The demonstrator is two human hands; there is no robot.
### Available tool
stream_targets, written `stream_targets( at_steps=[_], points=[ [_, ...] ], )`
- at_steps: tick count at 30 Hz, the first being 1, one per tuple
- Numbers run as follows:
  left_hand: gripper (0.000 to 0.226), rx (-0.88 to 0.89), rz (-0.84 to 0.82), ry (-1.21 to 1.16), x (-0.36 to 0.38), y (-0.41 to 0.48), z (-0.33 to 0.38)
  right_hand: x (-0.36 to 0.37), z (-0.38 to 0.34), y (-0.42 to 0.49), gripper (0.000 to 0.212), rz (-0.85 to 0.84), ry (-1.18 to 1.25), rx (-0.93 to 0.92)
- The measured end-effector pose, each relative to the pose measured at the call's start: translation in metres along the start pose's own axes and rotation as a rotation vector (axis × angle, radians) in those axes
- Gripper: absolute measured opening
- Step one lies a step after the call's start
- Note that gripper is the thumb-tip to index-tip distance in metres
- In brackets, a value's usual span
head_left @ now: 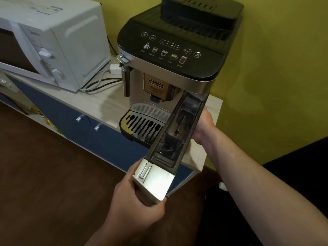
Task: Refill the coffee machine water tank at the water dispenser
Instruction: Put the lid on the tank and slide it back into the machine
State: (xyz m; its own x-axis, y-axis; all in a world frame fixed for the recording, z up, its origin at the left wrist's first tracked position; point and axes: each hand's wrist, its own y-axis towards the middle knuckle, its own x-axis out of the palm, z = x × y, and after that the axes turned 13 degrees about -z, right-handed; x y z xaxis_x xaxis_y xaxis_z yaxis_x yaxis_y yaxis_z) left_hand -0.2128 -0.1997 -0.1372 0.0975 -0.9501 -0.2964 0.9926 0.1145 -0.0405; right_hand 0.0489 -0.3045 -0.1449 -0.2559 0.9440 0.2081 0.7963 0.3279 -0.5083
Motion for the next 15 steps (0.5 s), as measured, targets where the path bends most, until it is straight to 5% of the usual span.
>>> stream_targets(
  at_steps=[15],
  points=[
    [0.083, -0.071, 0.036, -0.013, 0.004, 0.031, -0.003, -0.002, -0.020, 0.017, 0.052, 0.022, 0.003, -0.047]
  ],
)
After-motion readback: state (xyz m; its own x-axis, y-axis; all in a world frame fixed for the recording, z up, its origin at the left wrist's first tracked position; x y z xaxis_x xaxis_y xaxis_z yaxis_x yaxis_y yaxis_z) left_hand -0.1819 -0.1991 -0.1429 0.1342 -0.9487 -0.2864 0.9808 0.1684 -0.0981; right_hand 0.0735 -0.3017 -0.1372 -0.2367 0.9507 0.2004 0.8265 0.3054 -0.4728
